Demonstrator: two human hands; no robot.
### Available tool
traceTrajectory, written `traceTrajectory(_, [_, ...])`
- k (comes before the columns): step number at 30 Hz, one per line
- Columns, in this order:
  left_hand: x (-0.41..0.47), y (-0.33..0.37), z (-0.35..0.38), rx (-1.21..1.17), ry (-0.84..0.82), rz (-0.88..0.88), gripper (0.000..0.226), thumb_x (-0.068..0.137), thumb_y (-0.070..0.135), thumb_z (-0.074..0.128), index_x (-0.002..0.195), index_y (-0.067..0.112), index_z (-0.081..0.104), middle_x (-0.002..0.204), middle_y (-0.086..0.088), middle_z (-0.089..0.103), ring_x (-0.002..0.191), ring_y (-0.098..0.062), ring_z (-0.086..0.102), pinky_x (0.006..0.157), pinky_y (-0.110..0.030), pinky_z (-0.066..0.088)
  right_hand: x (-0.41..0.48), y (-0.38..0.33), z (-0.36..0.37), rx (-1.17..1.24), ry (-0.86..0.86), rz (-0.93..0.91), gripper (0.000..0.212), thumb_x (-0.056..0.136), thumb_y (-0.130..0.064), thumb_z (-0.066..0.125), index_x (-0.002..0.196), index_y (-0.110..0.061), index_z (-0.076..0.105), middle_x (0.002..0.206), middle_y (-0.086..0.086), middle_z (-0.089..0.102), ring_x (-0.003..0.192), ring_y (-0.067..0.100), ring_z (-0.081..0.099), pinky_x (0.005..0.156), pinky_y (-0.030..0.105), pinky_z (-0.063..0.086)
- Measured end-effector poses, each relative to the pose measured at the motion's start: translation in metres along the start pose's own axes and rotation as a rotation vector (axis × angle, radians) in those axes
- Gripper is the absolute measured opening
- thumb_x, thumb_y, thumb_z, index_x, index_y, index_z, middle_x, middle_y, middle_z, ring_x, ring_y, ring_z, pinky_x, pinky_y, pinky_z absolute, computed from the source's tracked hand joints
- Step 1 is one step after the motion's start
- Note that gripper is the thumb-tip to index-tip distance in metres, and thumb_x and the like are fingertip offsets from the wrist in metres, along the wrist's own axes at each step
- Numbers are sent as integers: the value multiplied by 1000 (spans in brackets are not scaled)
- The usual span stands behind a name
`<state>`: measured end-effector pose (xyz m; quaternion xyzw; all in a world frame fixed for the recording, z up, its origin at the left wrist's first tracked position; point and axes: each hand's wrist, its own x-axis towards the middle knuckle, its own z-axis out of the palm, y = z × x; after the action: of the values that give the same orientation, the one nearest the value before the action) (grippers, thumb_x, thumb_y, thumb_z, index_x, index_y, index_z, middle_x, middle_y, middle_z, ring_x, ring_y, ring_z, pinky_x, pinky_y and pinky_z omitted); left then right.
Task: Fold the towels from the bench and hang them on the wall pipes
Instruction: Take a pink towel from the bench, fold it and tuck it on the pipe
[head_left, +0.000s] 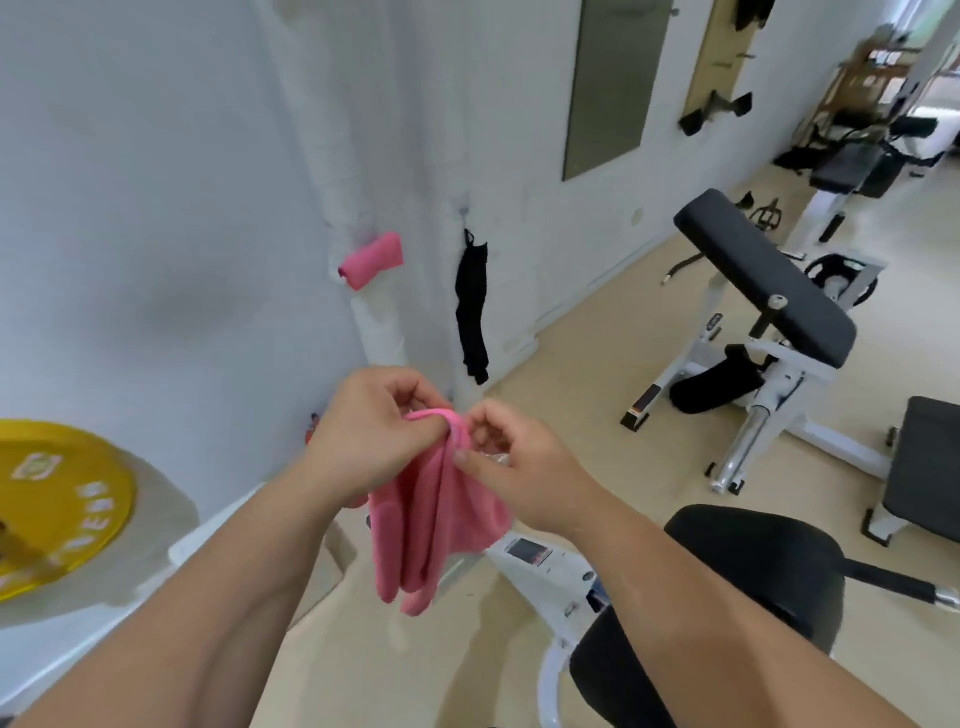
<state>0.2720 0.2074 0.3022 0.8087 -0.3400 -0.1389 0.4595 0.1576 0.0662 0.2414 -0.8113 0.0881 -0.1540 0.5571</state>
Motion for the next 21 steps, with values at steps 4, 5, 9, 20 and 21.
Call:
traceTrajectory(4, [3,-48,-64,77,92,5,12,70,10,71,71,21,75,65,1,71,57,-14,61,58,-27,48,38,-1,57,-61,-111,32,6,89,-16,69,86,-19,64,71,-6,51,66,8,46,65,30,43])
traceTrajectory(5, [4,-62,-81,97,109,5,16,72,6,71,71,21,74,61,3,67,54,-9,54,55,-24,44,47,4,71,-115,-159,57,7,90,-18,68,83,-21,65,70,-7,51,65,8,45,64,33,42])
traceTrajectory(9, [12,-119,-149,188,147,-16,12,77,11,76,72,22,74,52,12,54,50,-5,46,50,-18,36,77,25,121,-314,-342,191,16,95,-28,64,81,-20,64,67,-14,53,63,6,44,63,31,39])
traceTrajectory(20, [15,-322,-279,304,66,-453,13,78,17,82,70,12,72,69,-8,70,65,-25,61,60,-32,48,151,32,148,-598,-119,390,31,95,-28,68,65,-27,60,63,-9,56,61,11,49,57,26,37])
traceTrajectory(21, [11,-336,-285,249,79,-499,10,80,13,79,72,12,73,71,-8,70,67,-25,61,62,-32,49,155,31,150,-574,-91,409,25,95,-28,67,70,-28,66,68,-8,62,65,13,54,60,29,41])
